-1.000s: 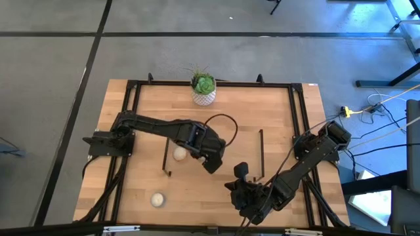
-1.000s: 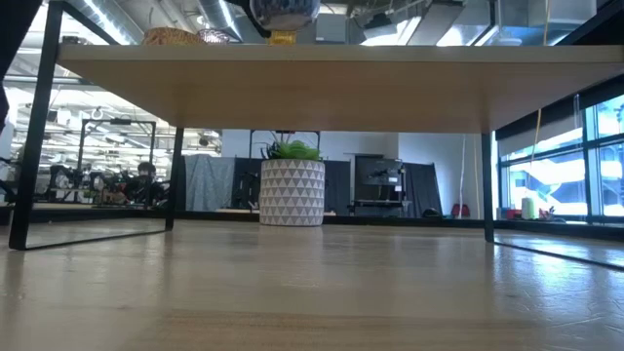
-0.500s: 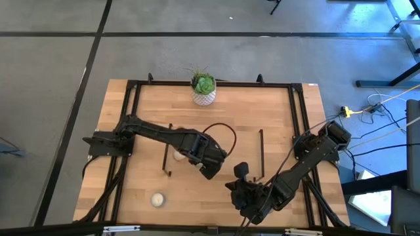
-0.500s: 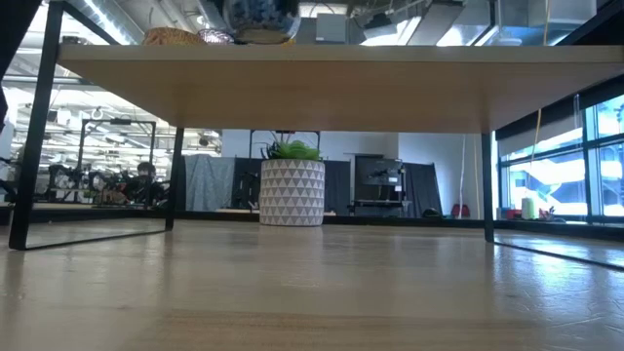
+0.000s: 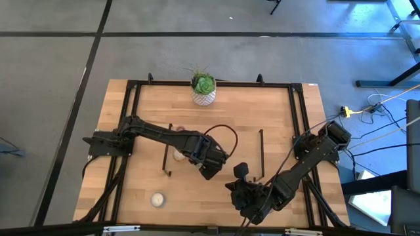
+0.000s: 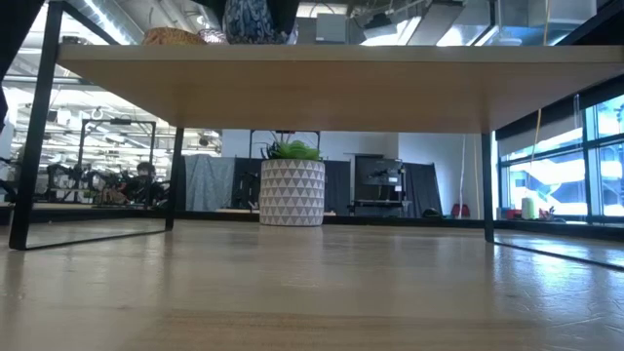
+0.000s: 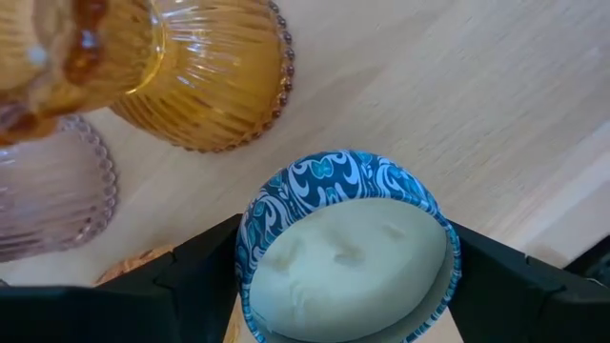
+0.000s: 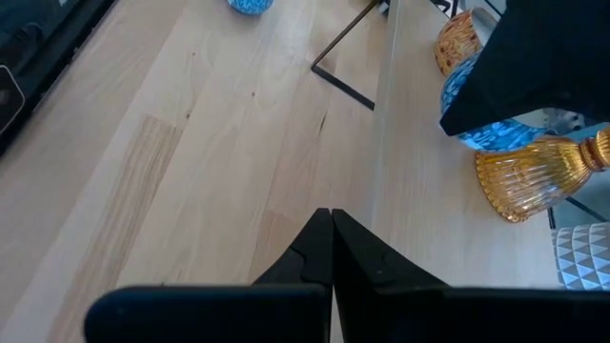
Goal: Pick & Place candle stick holders
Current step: Put the top blue scented candle on the shelf
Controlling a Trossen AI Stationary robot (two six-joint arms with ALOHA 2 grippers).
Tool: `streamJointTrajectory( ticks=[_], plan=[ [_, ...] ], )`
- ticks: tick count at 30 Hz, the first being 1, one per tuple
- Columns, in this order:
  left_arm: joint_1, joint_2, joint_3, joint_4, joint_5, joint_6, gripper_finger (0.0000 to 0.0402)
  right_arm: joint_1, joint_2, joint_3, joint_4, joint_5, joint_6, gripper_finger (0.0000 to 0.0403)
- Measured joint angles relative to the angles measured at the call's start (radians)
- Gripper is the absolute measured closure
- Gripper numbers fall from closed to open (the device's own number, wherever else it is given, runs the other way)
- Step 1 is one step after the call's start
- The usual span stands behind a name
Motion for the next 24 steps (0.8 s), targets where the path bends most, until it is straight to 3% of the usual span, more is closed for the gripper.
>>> streamJointTrajectory(
  ticks=[24],
  plan=[
    [-0.001, 0.0, 0.0, 0.024, 0.007, 0.067, 0.0084, 0.0, 0.0, 0.0, 0.0, 0.003, 0.0, 0.0403]
  ],
)
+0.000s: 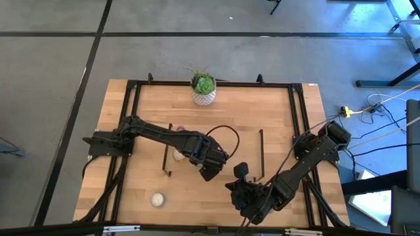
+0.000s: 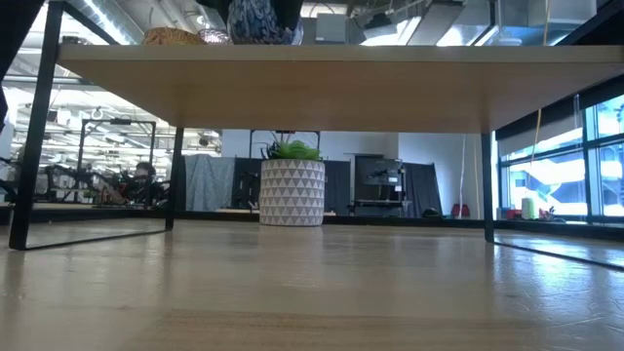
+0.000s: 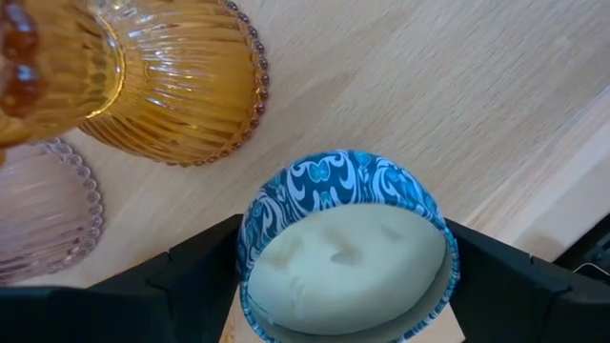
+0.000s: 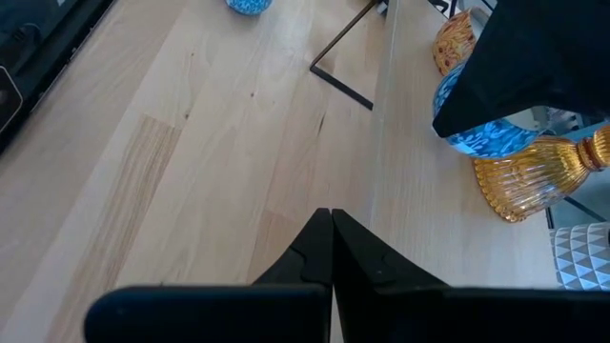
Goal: Pick & Place candle stick holders
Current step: Put the top blue scented candle on the shelf
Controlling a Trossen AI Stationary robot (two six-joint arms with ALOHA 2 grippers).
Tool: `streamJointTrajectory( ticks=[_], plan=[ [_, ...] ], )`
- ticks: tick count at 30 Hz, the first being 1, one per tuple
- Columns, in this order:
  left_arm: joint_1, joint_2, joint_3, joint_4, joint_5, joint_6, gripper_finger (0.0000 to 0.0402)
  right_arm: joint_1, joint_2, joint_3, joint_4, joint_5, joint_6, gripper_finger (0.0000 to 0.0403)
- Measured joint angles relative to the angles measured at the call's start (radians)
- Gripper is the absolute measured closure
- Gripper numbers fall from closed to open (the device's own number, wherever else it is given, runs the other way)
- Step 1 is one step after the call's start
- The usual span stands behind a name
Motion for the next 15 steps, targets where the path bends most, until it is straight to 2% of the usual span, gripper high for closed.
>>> streamJointTrajectory(
  ticks=[15],
  plan=[
    [-0.003, 0.0, 0.001, 0.0, -0.023, 0.018, 0.0084, 0.0, 0.0, 0.0, -0.005, 0.0, 0.005, 0.0403]
  ],
)
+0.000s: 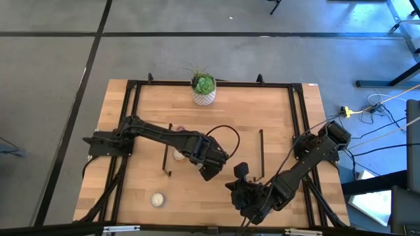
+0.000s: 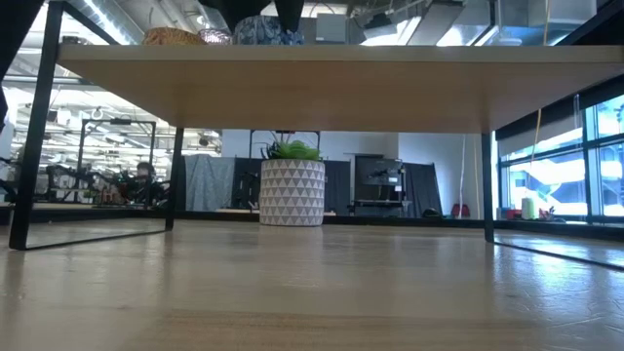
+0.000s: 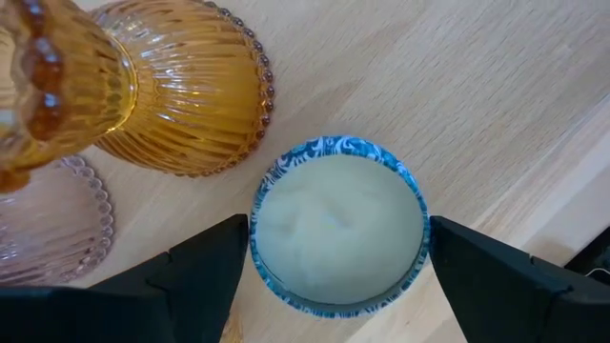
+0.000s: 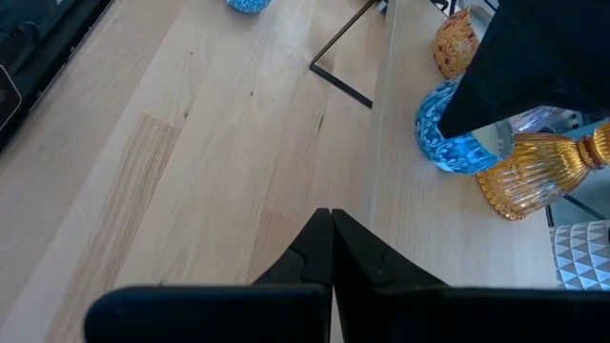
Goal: Pick & Place candle stick holders
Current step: Put the top blue scented candle on the shelf
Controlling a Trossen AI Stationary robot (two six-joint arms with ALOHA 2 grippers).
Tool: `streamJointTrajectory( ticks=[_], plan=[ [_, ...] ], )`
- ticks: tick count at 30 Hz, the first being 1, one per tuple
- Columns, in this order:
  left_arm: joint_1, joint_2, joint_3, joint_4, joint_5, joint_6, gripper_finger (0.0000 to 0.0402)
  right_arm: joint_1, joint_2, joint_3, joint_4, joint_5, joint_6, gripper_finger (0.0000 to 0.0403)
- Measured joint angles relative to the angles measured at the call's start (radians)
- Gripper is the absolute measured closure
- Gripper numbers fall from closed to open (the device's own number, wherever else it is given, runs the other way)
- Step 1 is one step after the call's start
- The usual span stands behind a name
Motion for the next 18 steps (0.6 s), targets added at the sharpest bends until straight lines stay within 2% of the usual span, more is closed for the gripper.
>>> streamJointTrajectory(
  ticks=[10, 18],
  plan=[
    [-0.031, 0.0, 0.0, -0.003, 0.0, 0.006, 0.0084, 0.0, 0.0, 0.0, 0.0, 0.0, 0.003, 0.0403],
    [-0.048, -0.001, 0.0, -0.032, -0.062, 0.02, 0.0084, 0.0, 0.0, 0.0, 0.001, 0.0, 0.003, 0.0403]
  ],
)
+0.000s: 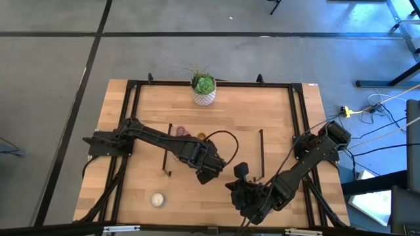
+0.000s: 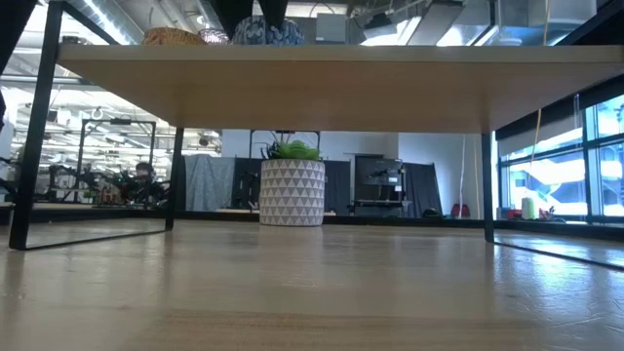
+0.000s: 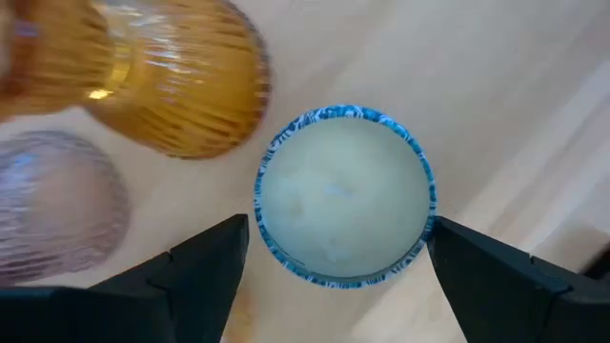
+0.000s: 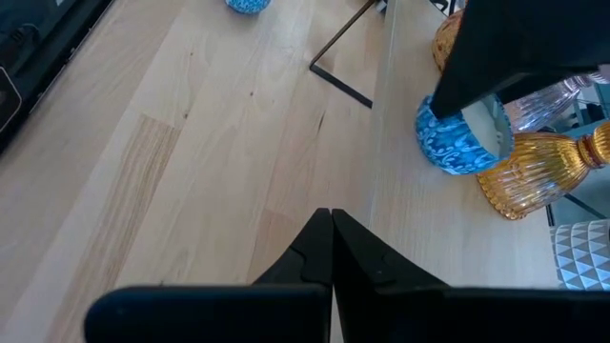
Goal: Pick & Place candle stick holders
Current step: Put the top blue scented candle on the shelf
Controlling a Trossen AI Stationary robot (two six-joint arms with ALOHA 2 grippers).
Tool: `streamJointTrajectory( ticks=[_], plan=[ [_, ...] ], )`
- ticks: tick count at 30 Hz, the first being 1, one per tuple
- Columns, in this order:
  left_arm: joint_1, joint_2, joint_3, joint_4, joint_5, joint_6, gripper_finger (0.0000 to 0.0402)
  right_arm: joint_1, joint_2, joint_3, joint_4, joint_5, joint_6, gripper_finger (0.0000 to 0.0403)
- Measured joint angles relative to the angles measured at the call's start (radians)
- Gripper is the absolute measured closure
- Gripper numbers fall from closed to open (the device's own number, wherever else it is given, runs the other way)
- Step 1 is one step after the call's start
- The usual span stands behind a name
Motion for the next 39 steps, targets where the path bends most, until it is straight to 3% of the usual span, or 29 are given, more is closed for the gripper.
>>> streamJointTrajectory(
  ticks=[16, 22, 26, 29, 35, 39],
  plan=[
    [-0.1, -0.071, 0.002, 0.006, -0.148, 0.023, 0.0084, -0.001, 0.0, 0.0, -0.003, 0.001, 0.005, 0.0403],
    [-0.215, -0.062, 0.002, 0.081, -0.272, 0.176, 0.01, -0.001, 0.0, 0.0, 0.001, 0.001, 0.005, 0.0403],
    [-0.31, -0.008, 0.002, 0.091, -0.468, 0.319, 0.0146, -0.001, 0.0, 0.0, 0.002, 0.001, 0.005, 0.0403],
    [-0.355, 0.048, 0.002, 0.09, -0.595, 0.343, 0.0202, -0.001, 0.0, 0.0, 0.004, 0.0, 0.005, 0.0403],
    [-0.36, 0.119, 0.002, -0.006, -0.602, 0.192, 0.0366, -0.001, -0.001, 0.0, 0.003, 0.0, 0.008, 0.0403],
    [-0.38, 0.111, 0.002, 0.005, -0.693, 0.191, 0.0395, -0.001, -0.001, 0.0, 0.001, -0.011, 0.008, 0.0403]
  ],
)
